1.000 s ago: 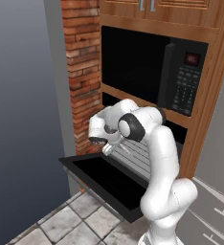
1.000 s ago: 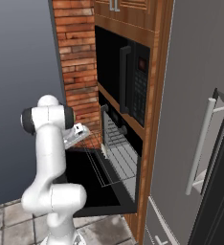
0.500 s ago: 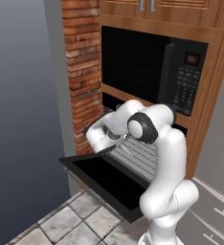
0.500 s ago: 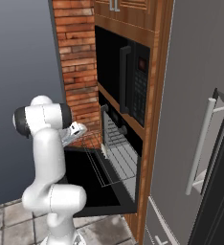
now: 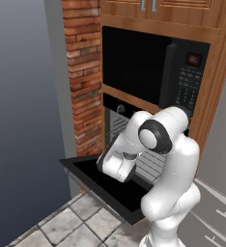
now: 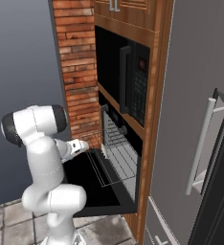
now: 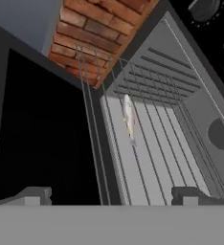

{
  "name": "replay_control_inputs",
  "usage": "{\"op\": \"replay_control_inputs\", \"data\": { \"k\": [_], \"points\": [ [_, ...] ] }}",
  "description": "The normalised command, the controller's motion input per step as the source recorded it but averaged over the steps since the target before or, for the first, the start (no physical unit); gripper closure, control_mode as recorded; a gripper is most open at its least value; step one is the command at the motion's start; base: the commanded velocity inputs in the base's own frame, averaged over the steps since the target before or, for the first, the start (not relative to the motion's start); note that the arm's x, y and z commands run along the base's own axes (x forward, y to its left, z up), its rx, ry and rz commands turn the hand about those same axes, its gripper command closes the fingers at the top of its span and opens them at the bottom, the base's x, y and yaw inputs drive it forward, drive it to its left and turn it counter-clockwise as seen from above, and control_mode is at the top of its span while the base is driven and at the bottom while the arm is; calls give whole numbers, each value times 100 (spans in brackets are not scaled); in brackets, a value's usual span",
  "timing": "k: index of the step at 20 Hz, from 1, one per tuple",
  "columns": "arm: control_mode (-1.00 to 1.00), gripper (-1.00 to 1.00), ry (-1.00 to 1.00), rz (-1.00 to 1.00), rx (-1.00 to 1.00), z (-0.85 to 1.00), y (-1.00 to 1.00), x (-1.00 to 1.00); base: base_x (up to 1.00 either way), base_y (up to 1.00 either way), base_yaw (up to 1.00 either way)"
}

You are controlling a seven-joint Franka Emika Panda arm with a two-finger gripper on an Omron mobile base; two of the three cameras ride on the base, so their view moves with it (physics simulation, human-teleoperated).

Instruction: Place the fish on the rack of the oven, and slide the rack back inside. Close the oven door.

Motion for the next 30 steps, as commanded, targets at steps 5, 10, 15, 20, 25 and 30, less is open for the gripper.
{"op": "replay_control_inputs", "data": {
  "k": [5, 10, 15, 20, 25, 30],
  "points": [
    [-100, -100, 13, -26, -2, 0, 37, -16, 0, 0, 0],
    [-100, -100, 14, -21, -5, 0, 46, -3, 0, 0, 0],
    [-100, -100, 1, -12, -10, -8, 42, 1, 0, 0, 0],
    [-100, -100, -15, -4, -16, -14, 3, 0, 0, 0, 0],
    [-100, -100, -27, 0, -26, -45, 0, 1, 0, 0, 0],
    [-100, -100, -12, 0, -21, -27, 2, 2, 0, 0, 0]
  ]
}}
